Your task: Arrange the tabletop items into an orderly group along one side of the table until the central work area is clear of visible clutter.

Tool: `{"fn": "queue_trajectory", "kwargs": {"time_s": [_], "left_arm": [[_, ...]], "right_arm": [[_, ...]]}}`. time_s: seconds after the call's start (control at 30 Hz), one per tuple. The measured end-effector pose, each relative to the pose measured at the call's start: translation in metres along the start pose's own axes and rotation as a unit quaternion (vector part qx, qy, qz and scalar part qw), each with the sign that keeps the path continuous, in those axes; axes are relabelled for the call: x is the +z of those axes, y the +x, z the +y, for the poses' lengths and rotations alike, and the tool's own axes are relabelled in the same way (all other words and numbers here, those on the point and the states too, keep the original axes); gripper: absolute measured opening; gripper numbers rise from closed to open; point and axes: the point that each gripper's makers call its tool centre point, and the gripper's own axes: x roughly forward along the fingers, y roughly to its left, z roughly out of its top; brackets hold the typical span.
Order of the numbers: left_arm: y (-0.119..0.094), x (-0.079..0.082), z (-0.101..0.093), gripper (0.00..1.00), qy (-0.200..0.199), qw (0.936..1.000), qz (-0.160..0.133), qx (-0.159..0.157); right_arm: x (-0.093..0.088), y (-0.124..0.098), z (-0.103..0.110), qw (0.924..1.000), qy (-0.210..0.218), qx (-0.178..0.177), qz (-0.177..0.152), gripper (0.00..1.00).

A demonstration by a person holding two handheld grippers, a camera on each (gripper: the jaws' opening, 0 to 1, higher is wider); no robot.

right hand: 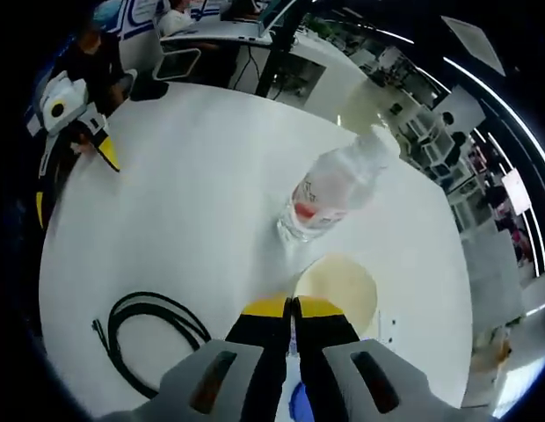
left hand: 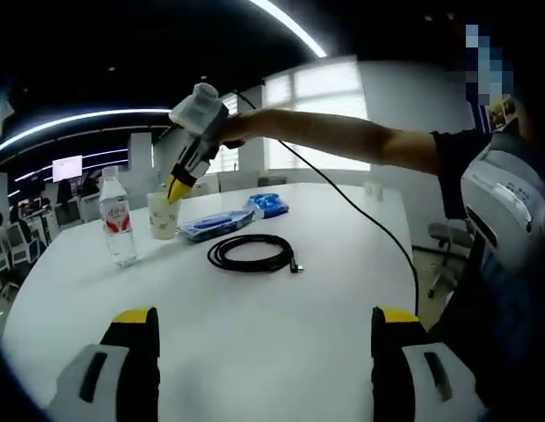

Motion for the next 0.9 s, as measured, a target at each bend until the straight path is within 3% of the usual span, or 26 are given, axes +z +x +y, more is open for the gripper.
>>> {"fn": "queue_trajectory", "kwargs": {"time_s": [0.9], "left_arm": [[-0.003,-0.004,-0.002,1.00,0.000,1.0000,0.000,-0.002]], "right_arm": [[0.004,0.020,0.000,0.9999,-0.005,0.002,0.009,0.00]]}}
